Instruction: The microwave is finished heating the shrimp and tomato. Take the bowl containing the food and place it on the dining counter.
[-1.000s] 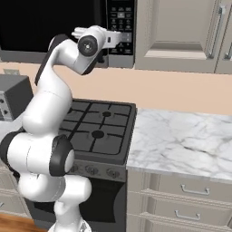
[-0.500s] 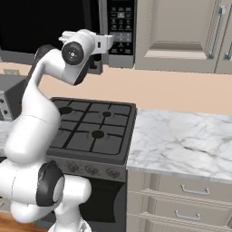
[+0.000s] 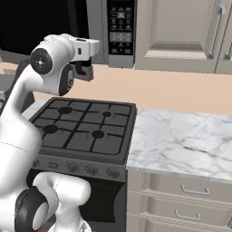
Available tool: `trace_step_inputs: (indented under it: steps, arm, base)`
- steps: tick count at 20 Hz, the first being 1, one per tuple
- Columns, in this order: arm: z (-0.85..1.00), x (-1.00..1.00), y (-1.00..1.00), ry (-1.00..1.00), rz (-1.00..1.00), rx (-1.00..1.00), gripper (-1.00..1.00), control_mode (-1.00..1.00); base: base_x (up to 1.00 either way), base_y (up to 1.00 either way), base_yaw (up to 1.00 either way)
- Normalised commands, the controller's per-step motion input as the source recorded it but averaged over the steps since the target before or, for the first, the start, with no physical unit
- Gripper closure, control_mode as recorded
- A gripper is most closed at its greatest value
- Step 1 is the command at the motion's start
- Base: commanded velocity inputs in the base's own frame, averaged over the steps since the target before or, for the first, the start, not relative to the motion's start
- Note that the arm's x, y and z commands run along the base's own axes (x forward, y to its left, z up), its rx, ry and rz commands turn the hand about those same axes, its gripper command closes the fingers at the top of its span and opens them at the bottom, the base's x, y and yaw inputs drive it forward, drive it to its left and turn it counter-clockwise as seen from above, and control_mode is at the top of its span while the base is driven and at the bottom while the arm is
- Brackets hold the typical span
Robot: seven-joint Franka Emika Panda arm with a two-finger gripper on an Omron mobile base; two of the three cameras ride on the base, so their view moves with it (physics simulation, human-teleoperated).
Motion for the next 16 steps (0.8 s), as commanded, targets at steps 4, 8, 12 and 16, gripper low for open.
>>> trace_step_inputs:
  steps: [4,8,12,16]
  arm:
    - [0.69,-1.00,0.00,0.00,-0.14,0.00,1.00,-1.00]
    - [0.74,-1.00,0.00,0.00,-0.13,0.00,1.00,-1.00]
    - [0.51,-1.00,-0.01,0.00,-0.09,-0.02,1.00,-1.00]
    - [0.19,-1.00,-0.03,0.00,-0.02,-0.01,1.00,-1.00]
  base:
    - [0.00,0.00,0.00]
    - [0.00,0.00,0.00]
    - [0.00,0.00,0.00]
    - [0.00,0.00,0.00]
